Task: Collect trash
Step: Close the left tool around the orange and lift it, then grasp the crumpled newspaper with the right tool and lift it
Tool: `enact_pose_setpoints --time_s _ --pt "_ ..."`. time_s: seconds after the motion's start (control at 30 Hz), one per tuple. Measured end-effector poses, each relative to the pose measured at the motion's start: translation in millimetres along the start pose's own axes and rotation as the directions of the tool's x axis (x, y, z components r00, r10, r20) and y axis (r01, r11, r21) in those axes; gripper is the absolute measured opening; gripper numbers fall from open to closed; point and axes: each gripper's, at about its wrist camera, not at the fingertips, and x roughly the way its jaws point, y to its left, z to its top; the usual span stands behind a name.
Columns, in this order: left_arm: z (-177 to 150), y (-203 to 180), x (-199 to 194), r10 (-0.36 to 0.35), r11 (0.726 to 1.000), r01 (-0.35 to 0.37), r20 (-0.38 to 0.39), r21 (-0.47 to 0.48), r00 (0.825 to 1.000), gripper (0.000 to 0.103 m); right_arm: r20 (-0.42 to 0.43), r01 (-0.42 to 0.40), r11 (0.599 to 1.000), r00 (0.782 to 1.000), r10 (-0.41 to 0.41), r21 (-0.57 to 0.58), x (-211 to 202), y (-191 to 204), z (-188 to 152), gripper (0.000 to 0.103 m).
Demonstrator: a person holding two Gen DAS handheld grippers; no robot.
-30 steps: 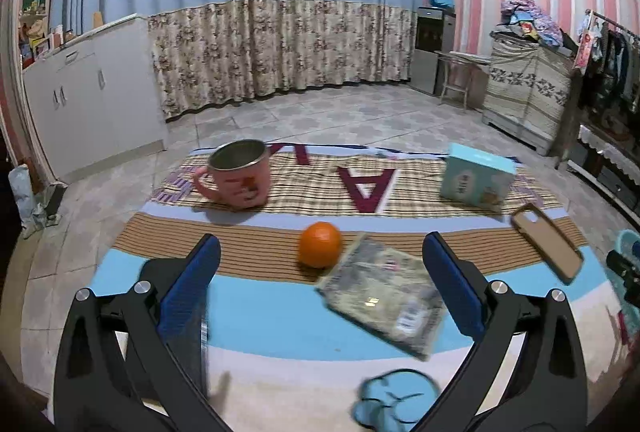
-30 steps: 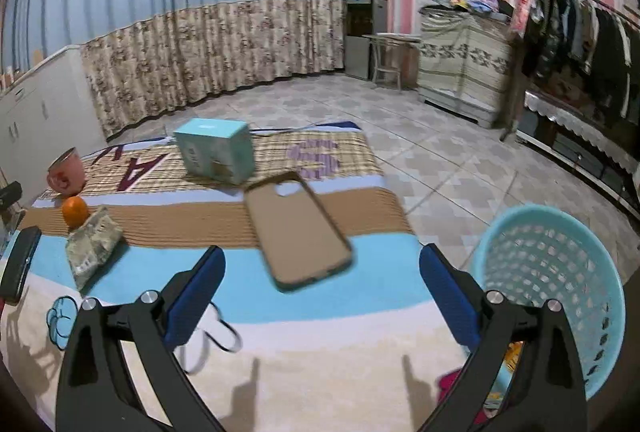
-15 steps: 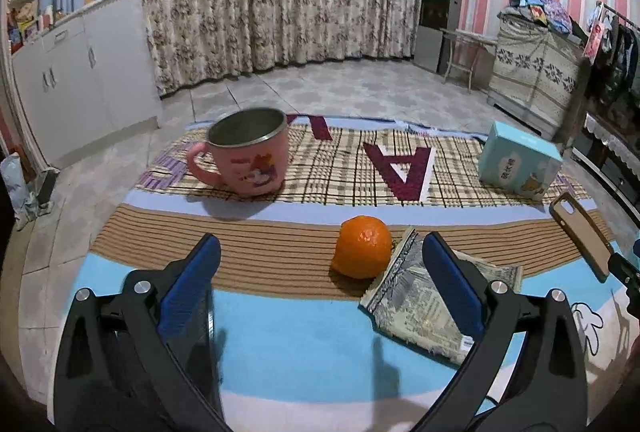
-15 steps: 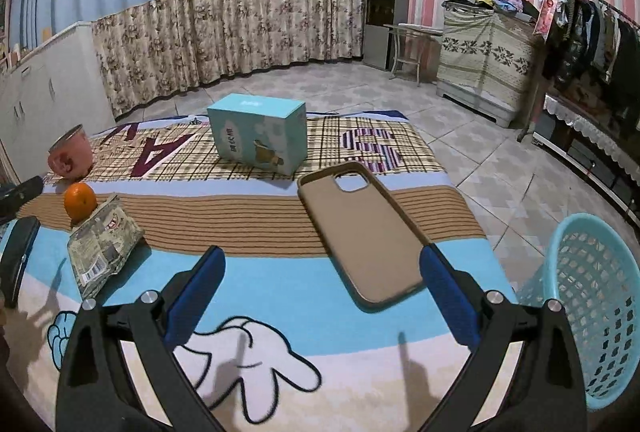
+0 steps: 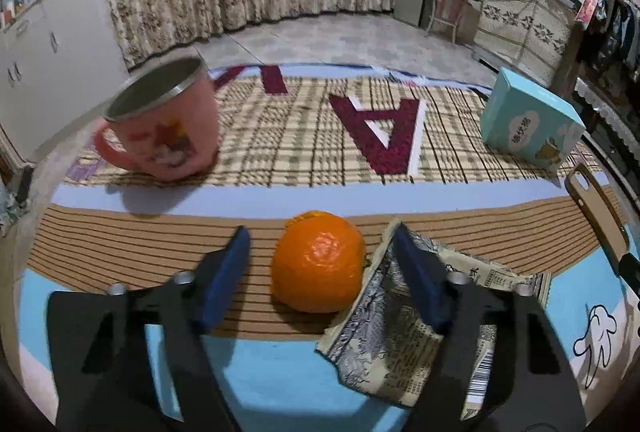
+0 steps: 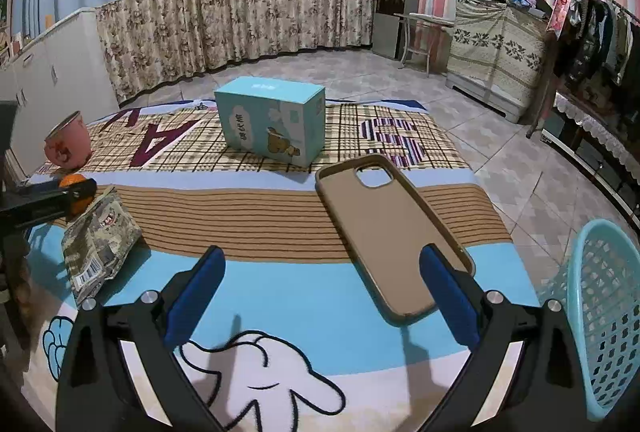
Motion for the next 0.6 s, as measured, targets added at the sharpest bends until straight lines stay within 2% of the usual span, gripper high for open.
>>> enact_pose_setpoints --time_s 0.03,0.1,0.27,0.47,0.6 --pt "-1.2 0.6 1.8 -0.012 1.000 0.012 -0.008 -0.002 1.000 0.047 -0.003 -0.003 1.000 1.000 0.003 -0.001 0.6 2.0 0.4 0.096" --pt "-3.4 3.3 2.4 -0.032 0.999 0.032 -0.016 -0.011 0.999 0.041 -0.011 -0.012 1.000 1.000 0.012 -0.003 1.7 6.6 1.3 0.096" --pt "-8.5 14.9 -23.2 0.000 1.000 0.001 0.047 -0.018 0.999 0.040 -0.027 -0.063 0.998 0.998 0.062 -0.024 0.4 31.1 2.5 0.096" --pt "-25.4 41.1 -79.3 0.062 0.998 -0.061 0.113 -0.013 0.992 0.040 -0.063 -0.099 0.991 0.994 0.093 -0.091 3.3 77.4 0.2 0.096" --pt "-45.5 78.7 -111.1 0.081 0.993 -0.071 0.117 -0.090 0.990 0.040 -0.093 -0.121 0.987 0.989 0.111 -0.107 10.4 106.9 -3.3 0.096"
